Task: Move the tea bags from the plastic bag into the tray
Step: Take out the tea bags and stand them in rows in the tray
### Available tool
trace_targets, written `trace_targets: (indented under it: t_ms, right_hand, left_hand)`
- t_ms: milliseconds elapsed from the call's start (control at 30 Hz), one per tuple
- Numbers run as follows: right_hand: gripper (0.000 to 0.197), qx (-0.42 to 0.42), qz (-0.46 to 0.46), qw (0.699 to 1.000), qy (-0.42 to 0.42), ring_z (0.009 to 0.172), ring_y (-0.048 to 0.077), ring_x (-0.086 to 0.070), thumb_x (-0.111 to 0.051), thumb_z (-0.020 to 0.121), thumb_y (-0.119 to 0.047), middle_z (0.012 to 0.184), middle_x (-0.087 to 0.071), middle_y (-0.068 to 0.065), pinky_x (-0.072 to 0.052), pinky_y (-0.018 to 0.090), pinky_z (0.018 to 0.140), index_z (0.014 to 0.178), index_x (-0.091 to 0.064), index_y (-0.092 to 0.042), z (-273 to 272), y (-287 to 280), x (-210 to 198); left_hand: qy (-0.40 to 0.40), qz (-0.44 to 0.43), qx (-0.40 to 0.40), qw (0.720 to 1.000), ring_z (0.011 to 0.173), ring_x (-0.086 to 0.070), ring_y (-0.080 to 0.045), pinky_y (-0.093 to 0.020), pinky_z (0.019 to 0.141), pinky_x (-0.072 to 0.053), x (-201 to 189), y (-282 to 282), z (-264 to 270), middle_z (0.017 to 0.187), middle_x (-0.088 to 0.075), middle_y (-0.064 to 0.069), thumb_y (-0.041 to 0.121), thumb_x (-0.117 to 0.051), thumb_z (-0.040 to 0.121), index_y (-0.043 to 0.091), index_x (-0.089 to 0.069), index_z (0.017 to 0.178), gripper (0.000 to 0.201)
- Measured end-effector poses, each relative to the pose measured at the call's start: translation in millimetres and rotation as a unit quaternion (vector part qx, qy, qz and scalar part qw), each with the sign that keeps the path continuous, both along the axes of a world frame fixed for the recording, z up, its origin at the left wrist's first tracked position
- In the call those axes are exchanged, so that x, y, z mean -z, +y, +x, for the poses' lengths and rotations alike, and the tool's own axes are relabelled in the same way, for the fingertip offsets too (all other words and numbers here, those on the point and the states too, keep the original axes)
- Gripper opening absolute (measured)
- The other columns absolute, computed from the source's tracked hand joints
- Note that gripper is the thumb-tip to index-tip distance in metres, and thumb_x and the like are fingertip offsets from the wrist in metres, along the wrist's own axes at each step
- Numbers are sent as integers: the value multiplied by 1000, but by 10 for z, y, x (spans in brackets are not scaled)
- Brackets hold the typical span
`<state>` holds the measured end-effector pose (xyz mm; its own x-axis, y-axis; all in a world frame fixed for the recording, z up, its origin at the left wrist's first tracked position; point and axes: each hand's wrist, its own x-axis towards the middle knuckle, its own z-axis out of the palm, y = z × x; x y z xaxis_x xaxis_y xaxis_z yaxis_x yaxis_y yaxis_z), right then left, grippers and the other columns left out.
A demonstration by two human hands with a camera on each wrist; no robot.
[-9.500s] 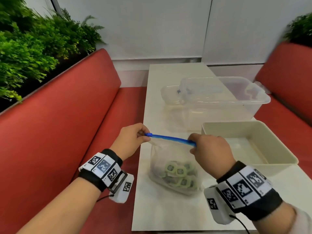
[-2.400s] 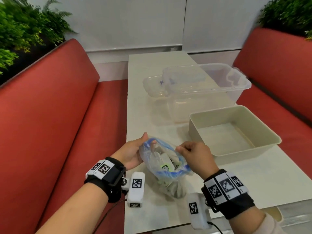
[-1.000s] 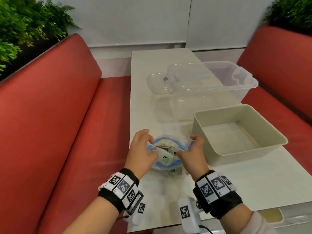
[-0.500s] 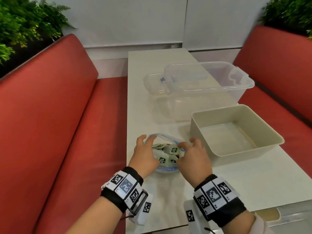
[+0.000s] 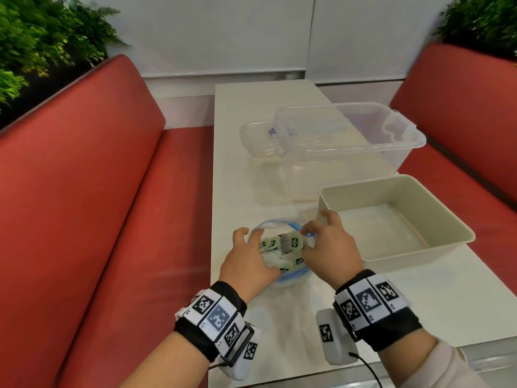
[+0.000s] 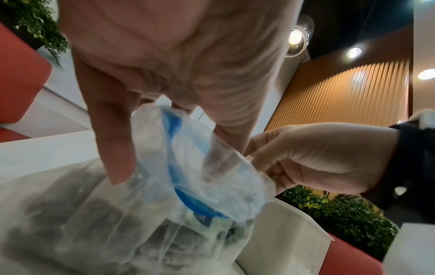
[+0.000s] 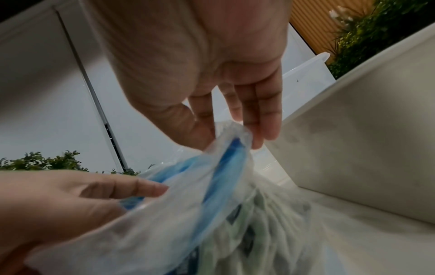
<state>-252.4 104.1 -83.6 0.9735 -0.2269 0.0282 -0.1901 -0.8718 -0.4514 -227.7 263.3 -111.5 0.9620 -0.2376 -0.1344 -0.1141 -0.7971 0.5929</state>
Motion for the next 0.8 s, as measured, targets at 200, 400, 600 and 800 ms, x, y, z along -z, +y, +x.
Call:
trace_targets:
  t_ms: [200, 400, 600, 800]
  right_hand:
    - [40, 50, -80, 996, 7, 118, 25, -51, -51, 88, -42, 153, -20, 5, -44, 31, 87, 115, -60, -14, 30, 75, 46]
    - [22, -12, -154, 988, -26, 91, 34, -64, -87, 50, -24, 120, -63, 14, -50, 44, 71, 65, -72, -28, 82, 151, 65]
    - [10, -24, -61, 994, -92, 119, 30, -50, -79, 67, -23, 123, -60, 5, -26, 50, 100, 70, -72, -29, 23, 140, 6]
    - [15, -9, 8, 992, -123, 120, 13, -41, -66, 82, -32, 124, -54, -11, -22, 32, 93, 97, -69, -34, 73, 90, -83]
  left_hand:
    - [-9, 31, 8, 999, 113, -55, -26, -31, 90, -47, -23, -76, -25, 149, -15, 2, 37, -63, 73, 31, -27, 141, 77]
    - [-32, 81, 34, 996, 124, -45, -27, -33, 95, -45, -35, -48, -10, 154, -7, -1, 37, -63, 74, 34, -31, 141, 74]
    - [-96, -6, 63, 993, 141, -7, -18, -35, 116, -17, -50, -26, 83, 154, -13, 3, 40, -69, 78, 36, -47, 133, 59]
    - [-130, -102, 33, 986, 132, -30, -13, -14, 98, -16, -22, 12, 214, 138, -44, 8, 32, -56, 91, 12, -70, 86, 25]
